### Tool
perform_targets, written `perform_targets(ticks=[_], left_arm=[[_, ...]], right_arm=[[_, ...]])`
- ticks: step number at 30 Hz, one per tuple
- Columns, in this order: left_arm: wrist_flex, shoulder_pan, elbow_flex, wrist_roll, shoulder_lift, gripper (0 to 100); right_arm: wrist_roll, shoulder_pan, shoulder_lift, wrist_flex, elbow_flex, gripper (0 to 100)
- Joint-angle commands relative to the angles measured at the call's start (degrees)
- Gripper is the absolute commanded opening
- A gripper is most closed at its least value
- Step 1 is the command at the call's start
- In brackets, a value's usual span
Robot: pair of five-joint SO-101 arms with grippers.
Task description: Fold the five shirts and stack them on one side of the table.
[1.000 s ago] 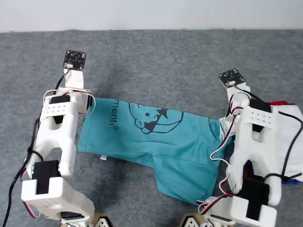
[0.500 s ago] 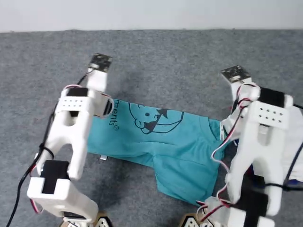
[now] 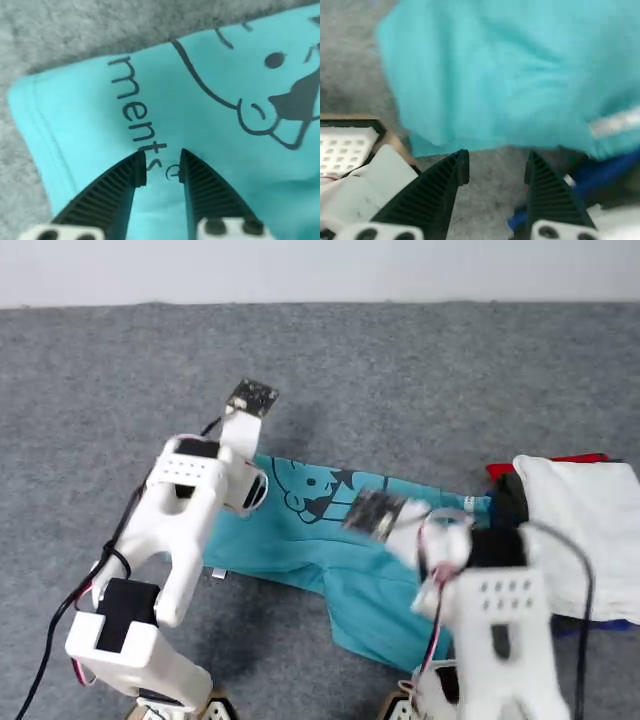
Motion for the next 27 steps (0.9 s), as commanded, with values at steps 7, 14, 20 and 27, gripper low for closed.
perform_targets(ticks=[7, 14, 20, 27], left_arm=[[-12.9, 0.4, 7.5, 0.5, -1.0, 12], [-12.6, 0.4, 7.3, 0.5, -0.9, 12], [-12.6, 0.4, 7.3, 0.5, -0.9, 12], [-12.6, 0.4, 7.3, 0.5, -0.9, 12]], right_arm=[[-13.8, -17.3, -17.5, -9.3, 15.2, 7.1], [-14.3, -16.4, -11.5, -12.9, 18.9, 8.4], [-11.3, -18.0, -0.5, -12.6, 16.7, 8.4], [-10.1, -26.1, 6.0, -9.1, 11.4, 8.0]])
